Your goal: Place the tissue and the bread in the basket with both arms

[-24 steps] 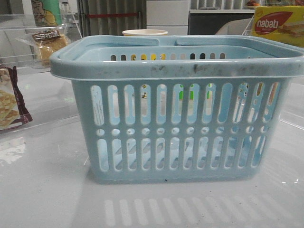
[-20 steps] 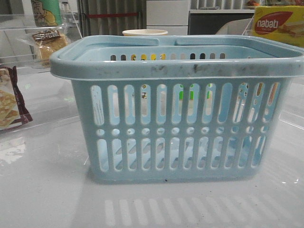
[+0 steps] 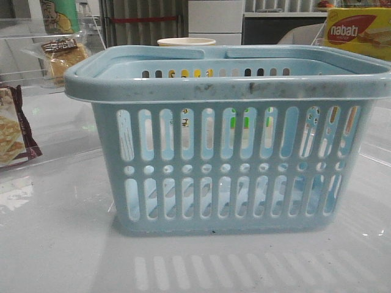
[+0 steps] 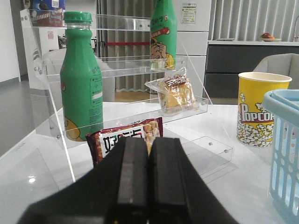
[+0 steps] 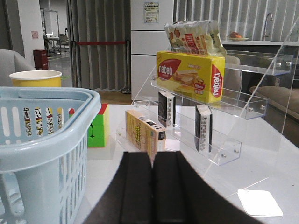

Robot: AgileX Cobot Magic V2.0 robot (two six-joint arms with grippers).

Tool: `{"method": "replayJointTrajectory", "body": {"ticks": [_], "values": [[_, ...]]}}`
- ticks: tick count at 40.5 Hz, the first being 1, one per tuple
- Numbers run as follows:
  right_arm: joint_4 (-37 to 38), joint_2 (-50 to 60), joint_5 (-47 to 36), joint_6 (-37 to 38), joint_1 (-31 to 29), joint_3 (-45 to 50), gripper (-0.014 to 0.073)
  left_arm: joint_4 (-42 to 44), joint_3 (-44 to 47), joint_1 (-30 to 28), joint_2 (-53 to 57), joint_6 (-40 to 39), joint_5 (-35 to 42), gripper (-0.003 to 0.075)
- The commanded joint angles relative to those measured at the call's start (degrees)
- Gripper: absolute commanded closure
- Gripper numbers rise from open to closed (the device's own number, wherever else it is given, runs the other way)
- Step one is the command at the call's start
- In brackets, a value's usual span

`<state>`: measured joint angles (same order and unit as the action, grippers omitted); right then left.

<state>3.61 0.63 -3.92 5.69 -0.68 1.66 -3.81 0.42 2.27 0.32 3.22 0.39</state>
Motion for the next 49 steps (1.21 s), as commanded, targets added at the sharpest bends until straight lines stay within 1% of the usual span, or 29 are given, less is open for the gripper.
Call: {"method": "replayJointTrajectory", "body": {"ticks": [1,16,22,27,32,37,45,49], "values": [[-0.2,1.0,-5.3,0.1,-0.3,0.1,0.0537,-0.4,0.0,0.3,1.0,0.1,5.1,0.0629],[-0.2,1.0,-5.9,0.1,-0.3,0.0,0.0537,-0.4,0.0,0.3,1.0,0.1,5.1,0.0629],[-0.2,1.0,-5.2,0.1,-0.3,0.0,0.0537,-0.2,-0.1,0.3,1.0,0.1,6.5,0.0629],[-0.2,1.0,-4.4,0.1,-0.2,-2.4,0.0537,-0.2,-2.5,0.3,1.0,0.1,6.3,0.0629],[-0.2,0.9,0.4,0.1,-0.2,-9.0,0.0537,-0.2,-9.0,0.3,0.7,0.1,3.2,0.0629],[-0.2,-1.4,8.2,0.0,-0.2,-19.0,0.0537,-0.2,-18.7,0.3,-1.8,0.1,-4.1,0.0629],[-0.2,-10.5,19.7,0.0,-0.2,-33.6,0.0537,-0.2,-32.8,0.3,-10.6,0.1,-14.7,0.0629],[-0.2,-16.0,27.3,0.0,-0.2,-40.6,0.0537,-0.2,-38.5,0.3,-15.7,0.1,-21.2,0.0629]]}}
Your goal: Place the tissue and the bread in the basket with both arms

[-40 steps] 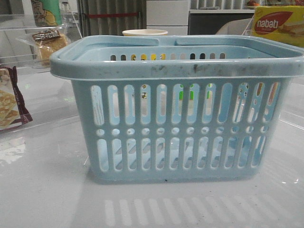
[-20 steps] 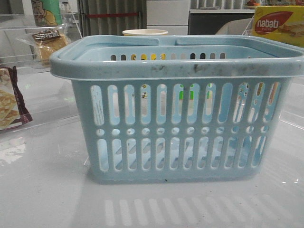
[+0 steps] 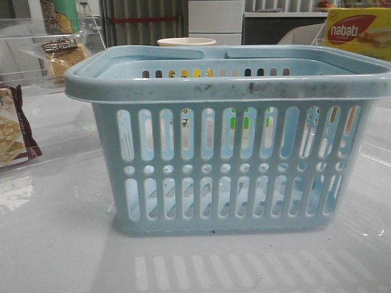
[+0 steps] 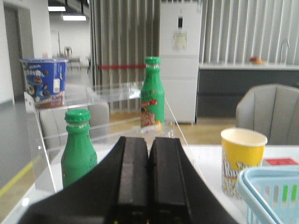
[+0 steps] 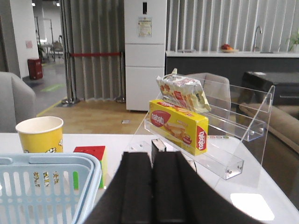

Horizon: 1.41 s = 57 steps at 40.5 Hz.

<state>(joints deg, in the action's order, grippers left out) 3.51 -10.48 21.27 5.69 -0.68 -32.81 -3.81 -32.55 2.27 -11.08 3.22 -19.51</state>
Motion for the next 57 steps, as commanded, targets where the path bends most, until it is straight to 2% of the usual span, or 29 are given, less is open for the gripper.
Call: {"method": "replayJointTrajectory", "body": {"ticks": [1,5,14,26,28,31,35,38,40,42,51,57], "values": [[-0.1,-5.9,3.7,0.0,-0.2,-7.7,0.0537,-0.2,-6.5,0.3,-5.6,0.1,-3.3,0.0629],[-0.1,-10.5,10.0,0.0,-0.2,-11.3,0.0537,-0.2,-9.6,0.3,-9.8,0.1,-8.7,0.0629],[-0.1,-18.0,16.0,0.0,-0.2,-11.3,0.0537,-0.2,-9.2,0.3,-16.2,0.1,-13.4,0.0629],[2.3,-24.3,17.2,0.0,-0.2,-9.3,0.0537,-0.6,-9.1,0.3,-21.6,0.1,-16.0,0.0629],[2.5,-24.9,17.0,-0.1,-0.2,-9.3,0.0532,-0.3,-9.1,0.3,-22.2,0.3,-16.0,0.0611],[2.5,-25.4,16.9,-0.6,-0.2,-9.3,0.0466,-0.3,-9.1,0.3,-22.6,1.9,-15.9,0.0527],[2.5,-25.9,16.9,-1.2,-0.2,-9.2,0.0263,-0.3,-9.1,0.3,-22.7,2.7,-15.9,0.0323],[2.5,-26.3,17.0,-1.2,-0.2,-9.0,0.0115,-0.3,-9.1,0.3,-22.7,2.7,-15.8,0.0208],[2.5,-26.8,17.0,-1.2,-0.2,-8.7,0.0046,-0.3,-9.1,0.3,-22.7,2.7,-15.8,0.0187],[2.5,-27.5,17.0,-1.2,-0.2,-8.5,0.0028,-0.4,-9.1,0.3,-22.7,2.7,-15.8,0.0194],[3.3,-33.1,15.7,-1.2,-0.3,-9.1,0.0035,-0.4,-9.1,0.3,-22.7,2.7,-15.8,0.0195],[3.3,-40.3,15.6,-1.1,-3.1,-13.3,0.0035,-0.4,-9.1,0.3,-22.7,2.7,-15.8,0.0195]]}}
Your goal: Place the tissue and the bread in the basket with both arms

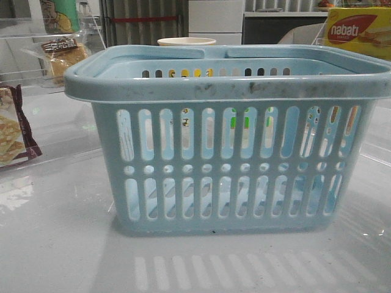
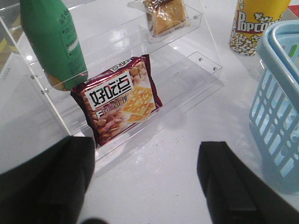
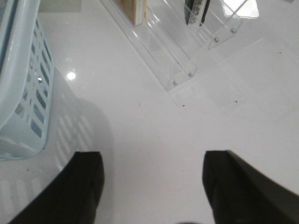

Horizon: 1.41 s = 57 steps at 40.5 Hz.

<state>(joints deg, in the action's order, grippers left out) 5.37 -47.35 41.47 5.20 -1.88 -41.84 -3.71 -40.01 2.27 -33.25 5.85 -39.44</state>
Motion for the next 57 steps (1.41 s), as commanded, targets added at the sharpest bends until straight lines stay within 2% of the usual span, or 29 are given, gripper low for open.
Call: {"method": "replayJointTrajectory", "body": {"ticks": [1,10,26,36,45,49,54,57], "values": [[1.5,-4.6,-4.6,-0.7,-2.5,-5.2,0.0035,-0.5,-1.7,0.3,-0.5,0.1,4.1,0.0195],[1.5,-17.6,-5.9,-0.7,-7.4,-16.8,0.0035,-0.9,-1.7,0.3,-0.5,0.1,4.3,0.0195],[1.7,-40.3,-5.7,-1.7,-7.7,-34.8,0.0035,-0.9,-1.7,0.3,-0.5,0.1,4.3,0.0195],[6.3,-49.5,-6.8,-1.7,-7.7,-40.7,0.0035,-0.9,-1.7,0.3,-0.5,0.1,4.5,0.0195],[6.5,-53.3,-11.3,-1.7,-7.7,-41.5,0.0039,-0.9,-1.7,0.3,-0.5,0.1,4.6,0.0195],[6.5,-53.7,-12.4,-1.7,-7.7,-41.5,0.0125,-0.9,-1.7,0.3,-0.5,0.1,4.6,0.0195],[6.4,-53.7,-13.1,-1.7,-7.7,-41.5,0.0299,-0.9,-1.7,0.3,-0.5,0.1,4.6,0.0195],[6.4,-53.7,-13.2,-1.7,-7.7,-41.5,0.0347,-0.9,-1.7,0.3,-0.5,0.1,4.6,0.0195]]}}
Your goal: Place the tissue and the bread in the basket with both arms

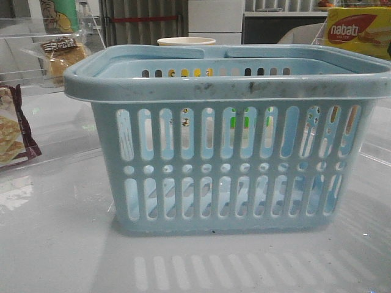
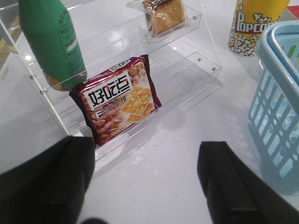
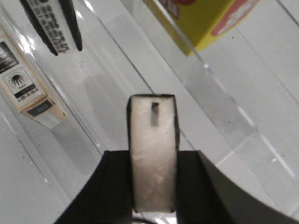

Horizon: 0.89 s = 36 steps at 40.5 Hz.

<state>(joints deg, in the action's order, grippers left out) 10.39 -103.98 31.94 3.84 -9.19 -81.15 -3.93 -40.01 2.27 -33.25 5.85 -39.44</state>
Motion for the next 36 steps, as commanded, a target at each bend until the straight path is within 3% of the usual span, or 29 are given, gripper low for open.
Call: {"method": "replayJointTrajectory", "body": {"ticks": [1,18,27,36], "values": [[1.4,3.0,-3.5,-0.4,-0.4,-2.2,0.0354,-0.7,-1.7,0.3,-0.5,0.1,4.6,0.0195],[-1.5,17.2,0.5,-0.4,4.6,-2.2,0.0360,-0.7,-1.7,0.3,-0.5,0.1,4.6,0.0195],[-6.7,28.6,6.4,-0.4,14.2,-1.9,0.0360,-0.7,-1.7,0.3,-0.5,0.1,4.6,0.0195],[-7.4,33.7,5.8,-0.4,28.8,3.3,0.0360,-0.7,-1.7,0.3,-0.5,0.1,4.7,0.0195]]}}
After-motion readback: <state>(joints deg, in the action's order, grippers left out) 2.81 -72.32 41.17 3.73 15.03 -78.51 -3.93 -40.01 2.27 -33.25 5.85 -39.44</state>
